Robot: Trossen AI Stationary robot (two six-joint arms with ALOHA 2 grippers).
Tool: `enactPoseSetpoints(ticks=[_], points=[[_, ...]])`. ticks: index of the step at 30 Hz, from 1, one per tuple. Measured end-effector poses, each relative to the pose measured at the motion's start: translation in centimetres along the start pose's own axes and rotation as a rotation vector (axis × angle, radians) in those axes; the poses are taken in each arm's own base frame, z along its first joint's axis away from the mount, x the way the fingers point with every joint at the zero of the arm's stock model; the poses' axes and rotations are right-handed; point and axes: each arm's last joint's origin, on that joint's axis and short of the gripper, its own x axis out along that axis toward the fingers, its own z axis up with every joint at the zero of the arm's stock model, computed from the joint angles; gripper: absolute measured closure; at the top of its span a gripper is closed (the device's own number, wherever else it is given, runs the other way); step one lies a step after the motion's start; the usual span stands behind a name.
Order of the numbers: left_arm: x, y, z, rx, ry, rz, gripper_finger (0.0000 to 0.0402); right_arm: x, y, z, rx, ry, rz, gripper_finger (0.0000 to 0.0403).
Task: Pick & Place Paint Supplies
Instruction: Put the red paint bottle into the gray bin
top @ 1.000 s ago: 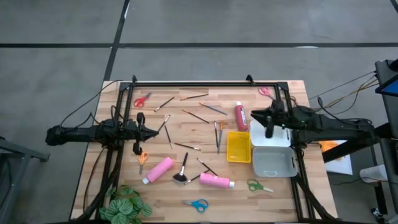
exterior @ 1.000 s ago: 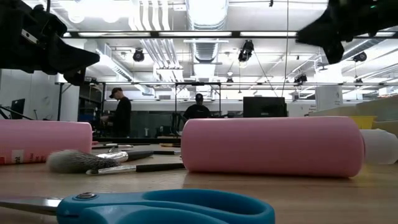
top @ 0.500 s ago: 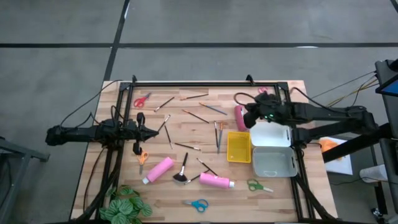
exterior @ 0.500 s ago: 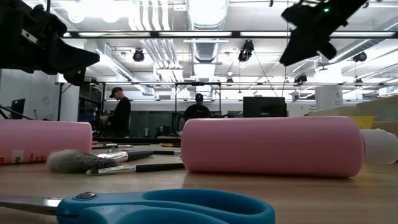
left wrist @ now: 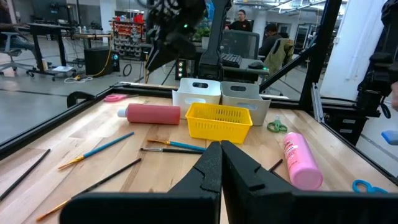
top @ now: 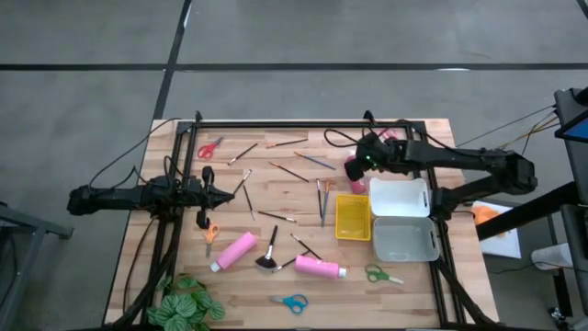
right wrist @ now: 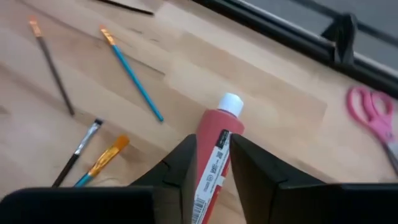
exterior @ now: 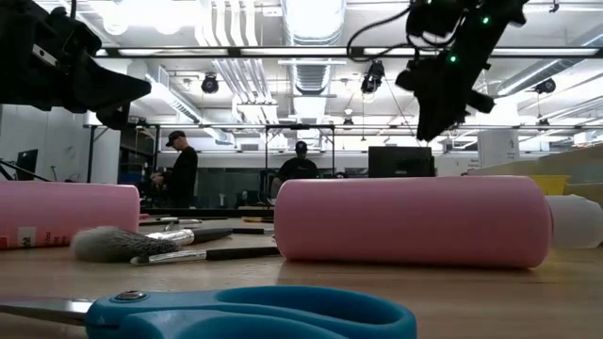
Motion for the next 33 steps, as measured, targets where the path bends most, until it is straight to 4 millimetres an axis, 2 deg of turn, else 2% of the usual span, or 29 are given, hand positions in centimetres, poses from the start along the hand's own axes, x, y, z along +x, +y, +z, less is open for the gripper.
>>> enactPoseSetpoints(ticks=[8,12,18,23,33], points=[[0.0,0.0,0.0,0.000,0.000,0.000,0.0399,2.5,-0.3,0.4,0.037,0.069,-0.049,0.0168],[0.0,0.0,0.0,0.000,0.000,0.000,0.0399,4.7,-0.2,0.3,0.039,0.117,-0.103,0.0131],[0.0,0.0,0.0,0.000,0.000,0.000,0.0399,7.9,-0.6,0.1,0.043,0.200,-0.154,0.0122],[0.0,0.0,0.0,0.000,0.000,0.000,0.0399,9.8,-0.7,0.0,0.035,0.248,-0.128,0.0122],[0.0,0.0,0.0,0.000,-0.001,0.000,0.0399,11.1,-0.5,-0.4,0.034,0.292,-0.115,0.0121]])
